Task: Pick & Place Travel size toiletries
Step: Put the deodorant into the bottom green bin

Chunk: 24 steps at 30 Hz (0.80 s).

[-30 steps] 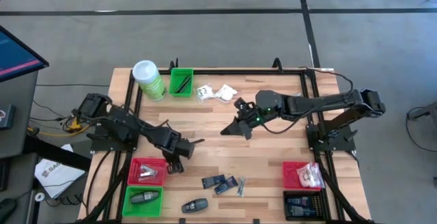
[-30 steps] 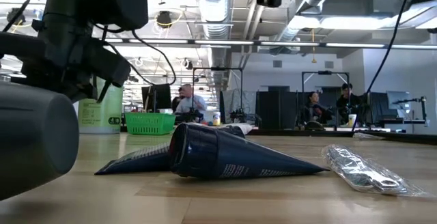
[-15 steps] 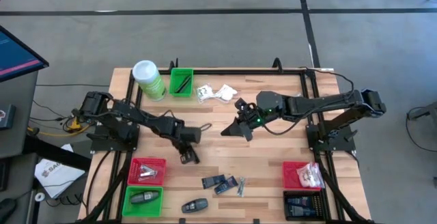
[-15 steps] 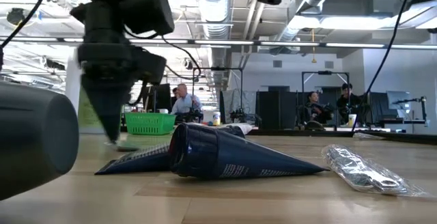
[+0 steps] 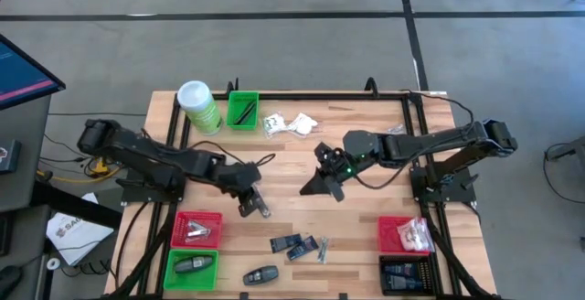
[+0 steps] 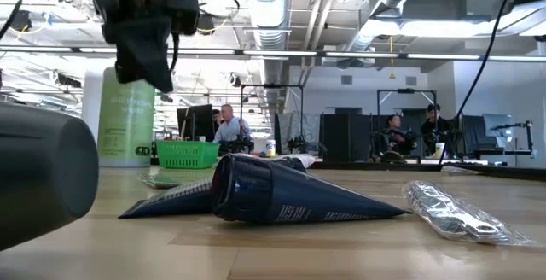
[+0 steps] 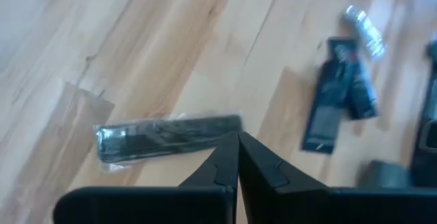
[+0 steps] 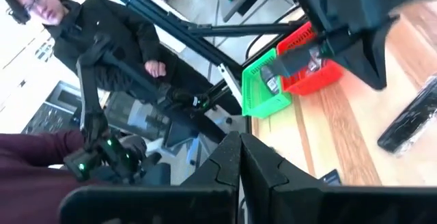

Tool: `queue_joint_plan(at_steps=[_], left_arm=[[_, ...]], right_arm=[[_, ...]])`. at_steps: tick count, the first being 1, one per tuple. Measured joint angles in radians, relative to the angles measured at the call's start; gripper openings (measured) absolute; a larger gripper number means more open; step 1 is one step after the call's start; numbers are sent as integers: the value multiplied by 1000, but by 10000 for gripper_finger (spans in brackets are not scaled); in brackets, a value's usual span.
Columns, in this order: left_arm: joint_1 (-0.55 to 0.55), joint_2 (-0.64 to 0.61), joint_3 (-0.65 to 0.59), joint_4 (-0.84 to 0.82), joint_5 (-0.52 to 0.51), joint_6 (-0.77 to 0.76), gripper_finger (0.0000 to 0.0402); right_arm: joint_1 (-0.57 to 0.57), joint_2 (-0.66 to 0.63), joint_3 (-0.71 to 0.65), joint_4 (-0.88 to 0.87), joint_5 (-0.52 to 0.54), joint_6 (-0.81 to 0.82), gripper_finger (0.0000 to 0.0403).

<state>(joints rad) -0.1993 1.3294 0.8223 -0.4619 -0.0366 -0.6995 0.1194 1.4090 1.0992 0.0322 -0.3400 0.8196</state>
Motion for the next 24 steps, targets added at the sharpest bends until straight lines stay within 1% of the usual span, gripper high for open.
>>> queue_joint_plan(at_steps=[4,7,10,13,16,21,24], left_arm=[[-39,-39,0,54,-49,-91,0],[-64,-51,0,117,-71,-93,0],[-104,-49,0,175,-82,-117,0],[-165,-49,1,223,-140,-158,0],[-224,-49,13,217,-205,-188,0],[-308,-24,69,211,-330,-268,0],[-346,35,155,217,-375,-274,0]], right_arm=[[21,0,0,-21,-7,0,0],[23,0,0,-37,-27,-10,0],[11,0,0,-40,-23,1,0],[15,0,0,-40,-10,15,0],[27,0,0,-49,-18,12,0],[53,0,0,-48,-17,11,0],[81,0,0,-48,-17,11,0]])
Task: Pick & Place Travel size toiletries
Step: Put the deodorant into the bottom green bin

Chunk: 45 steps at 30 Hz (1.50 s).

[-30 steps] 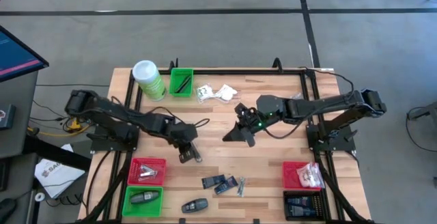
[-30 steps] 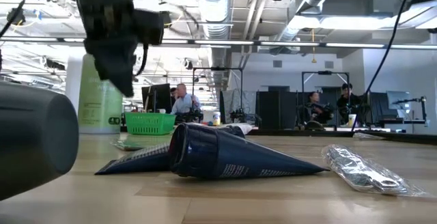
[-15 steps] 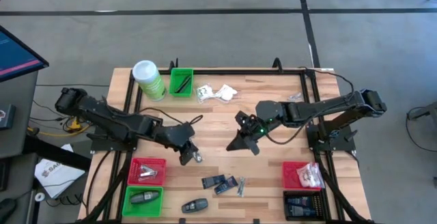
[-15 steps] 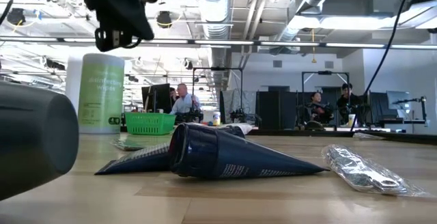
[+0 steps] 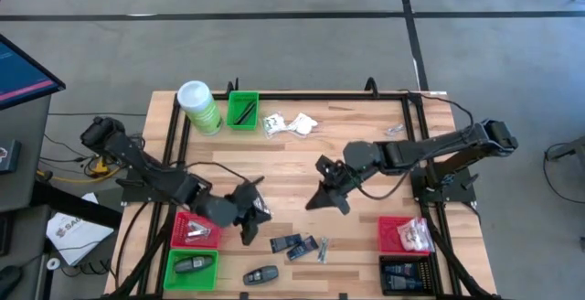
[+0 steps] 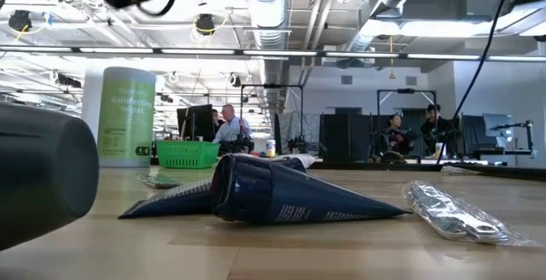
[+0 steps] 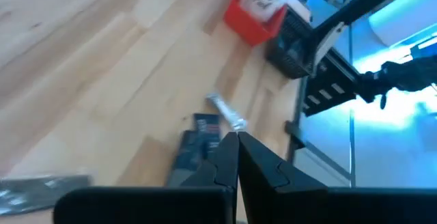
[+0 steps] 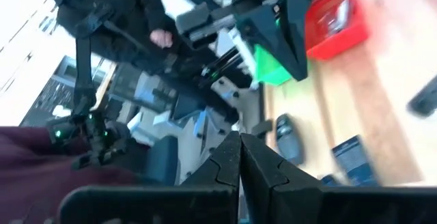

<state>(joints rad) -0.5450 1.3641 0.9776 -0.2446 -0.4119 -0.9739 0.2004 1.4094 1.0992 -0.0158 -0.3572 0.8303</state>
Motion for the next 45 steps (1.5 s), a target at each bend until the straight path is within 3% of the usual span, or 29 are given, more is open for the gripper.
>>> queue_joint_plan(at_steps=[7,16,24,32,45], left_arm=[[-37,229,282,-114,-5,-24,0],[-96,436,572,-243,102,-120,0],[-156,570,672,-244,341,-289,0],[-171,687,795,-240,378,-316,0],[-157,812,801,-248,518,-314,0]], right_arm=[[96,-38,0,-17,36,-16,0],[238,-104,0,-36,185,-38,0],[326,-131,0,-34,289,-45,0],[412,-130,0,-36,356,-29,0],[461,-129,0,-32,419,-32,0]])
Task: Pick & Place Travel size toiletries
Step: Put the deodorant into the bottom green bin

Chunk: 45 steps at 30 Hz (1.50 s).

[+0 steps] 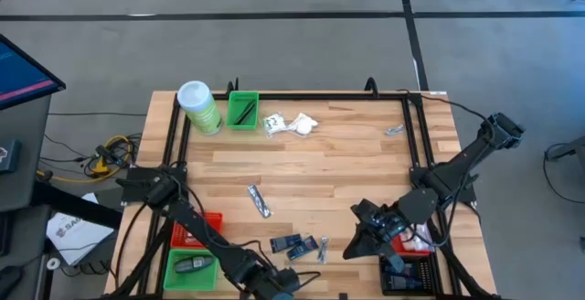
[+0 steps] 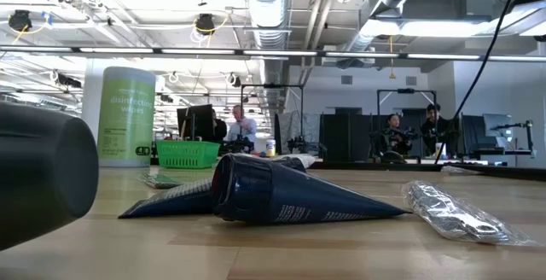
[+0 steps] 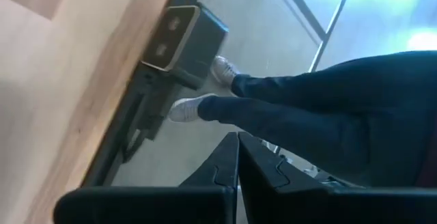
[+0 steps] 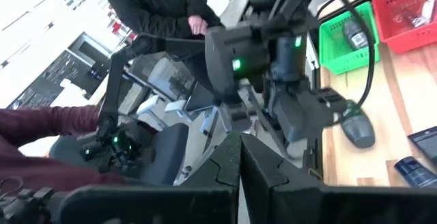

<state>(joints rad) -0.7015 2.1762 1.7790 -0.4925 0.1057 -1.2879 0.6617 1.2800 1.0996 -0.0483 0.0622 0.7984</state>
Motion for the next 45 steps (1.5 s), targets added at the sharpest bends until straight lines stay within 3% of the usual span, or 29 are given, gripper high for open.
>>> queue_joint_plan(at_steps=[8,13,18,35,45], left_arm=[[21,5,-46,-27,39,8,0],[26,5,-69,-177,50,12,0],[26,5,-115,-214,75,30,0],[70,-37,-203,-274,28,128,0],[70,-295,-206,-391,-247,2,2]], right_arm=[[0,0,0,3,18,-3,0],[-1,0,0,3,18,-10,0],[-1,0,0,4,18,-20,0],[-10,1,0,12,19,-22,0],[-10,1,0,12,29,-23,0]])
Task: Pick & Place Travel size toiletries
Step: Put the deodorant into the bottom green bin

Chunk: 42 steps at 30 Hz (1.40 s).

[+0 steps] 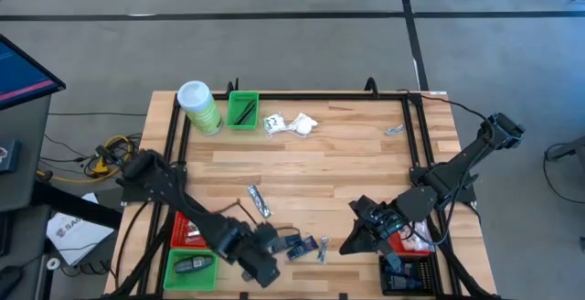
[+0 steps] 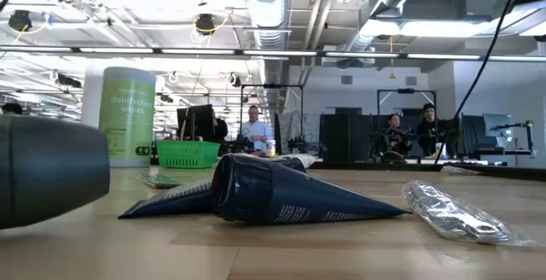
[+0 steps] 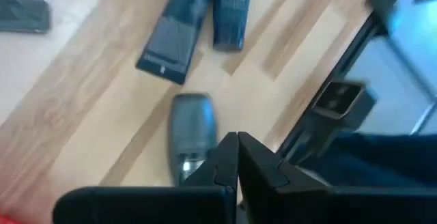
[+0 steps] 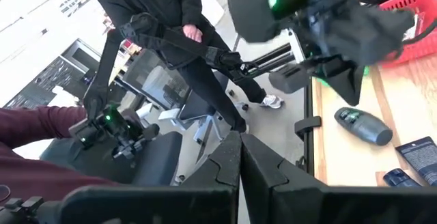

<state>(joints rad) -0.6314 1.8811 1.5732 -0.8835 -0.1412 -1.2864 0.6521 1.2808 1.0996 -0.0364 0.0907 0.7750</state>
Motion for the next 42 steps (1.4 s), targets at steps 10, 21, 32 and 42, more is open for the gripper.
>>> queue_joint_plan(at_steps=[10,21,32,42], left_arm=[[-7,6,-75,24,63,-80,132],[-17,105,-75,95,67,-81,321],[-16,175,-78,91,88,-54,348],[-1,212,-78,95,87,-1,332]], right_arm=[[0,0,0,0,1,0,0],[0,0,0,-11,1,0,0],[-1,0,0,-12,1,3,0],[-6,0,0,-11,1,8,0]])
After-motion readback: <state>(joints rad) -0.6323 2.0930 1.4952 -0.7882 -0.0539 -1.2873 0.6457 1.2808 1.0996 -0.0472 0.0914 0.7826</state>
